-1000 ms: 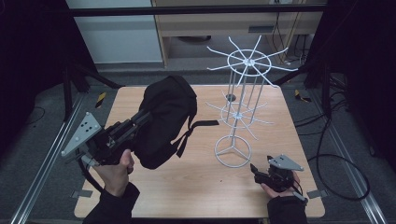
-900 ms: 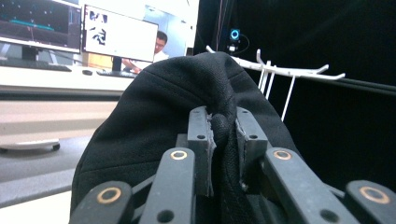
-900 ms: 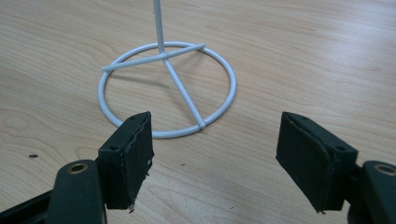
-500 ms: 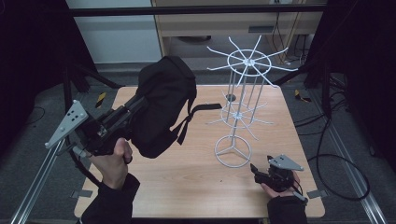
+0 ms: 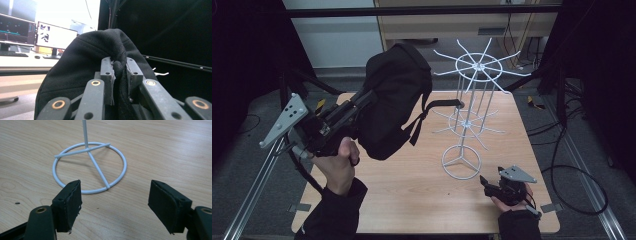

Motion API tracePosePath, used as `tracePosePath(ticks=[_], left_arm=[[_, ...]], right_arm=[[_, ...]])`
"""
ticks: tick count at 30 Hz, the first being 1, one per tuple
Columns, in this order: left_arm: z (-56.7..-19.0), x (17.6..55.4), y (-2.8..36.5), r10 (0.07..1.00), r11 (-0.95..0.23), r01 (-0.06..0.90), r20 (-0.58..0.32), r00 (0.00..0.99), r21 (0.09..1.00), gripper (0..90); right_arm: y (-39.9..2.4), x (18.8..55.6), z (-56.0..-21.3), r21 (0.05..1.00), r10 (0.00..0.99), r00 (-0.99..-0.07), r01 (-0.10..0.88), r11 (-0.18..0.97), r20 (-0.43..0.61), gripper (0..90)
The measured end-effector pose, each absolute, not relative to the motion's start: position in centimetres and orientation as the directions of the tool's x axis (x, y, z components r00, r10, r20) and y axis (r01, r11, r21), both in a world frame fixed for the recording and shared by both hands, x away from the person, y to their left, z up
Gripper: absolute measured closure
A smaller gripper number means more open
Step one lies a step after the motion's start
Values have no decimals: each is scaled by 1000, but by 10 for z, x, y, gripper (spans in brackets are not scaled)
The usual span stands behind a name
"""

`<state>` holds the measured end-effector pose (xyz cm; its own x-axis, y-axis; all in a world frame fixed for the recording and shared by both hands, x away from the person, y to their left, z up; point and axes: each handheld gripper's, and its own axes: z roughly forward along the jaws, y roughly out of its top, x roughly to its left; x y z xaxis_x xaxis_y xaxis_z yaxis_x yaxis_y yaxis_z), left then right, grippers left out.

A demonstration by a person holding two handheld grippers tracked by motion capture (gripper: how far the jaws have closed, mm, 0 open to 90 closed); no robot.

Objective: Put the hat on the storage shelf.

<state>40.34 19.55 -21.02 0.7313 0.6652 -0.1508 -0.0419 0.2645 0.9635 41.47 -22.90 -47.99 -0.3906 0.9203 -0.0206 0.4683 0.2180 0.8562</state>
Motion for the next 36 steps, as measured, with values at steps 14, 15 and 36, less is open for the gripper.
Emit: tracePosePath(ticks=[14,15,36], left_arm=[[-211,423,159,641,231,-13,-143,754,973,789],[-212,425,157,639,228,-7,-144,755,974,789],[-239,441,148,629,153,83,-162,760,985,780]], right_arm=[[-229,416,-480,856,918,-397,467,222,-21,268],[-229,416,-481,855,917,-399,468,222,-20,268],[-228,416,-481,852,914,-405,471,229,-22,264]])
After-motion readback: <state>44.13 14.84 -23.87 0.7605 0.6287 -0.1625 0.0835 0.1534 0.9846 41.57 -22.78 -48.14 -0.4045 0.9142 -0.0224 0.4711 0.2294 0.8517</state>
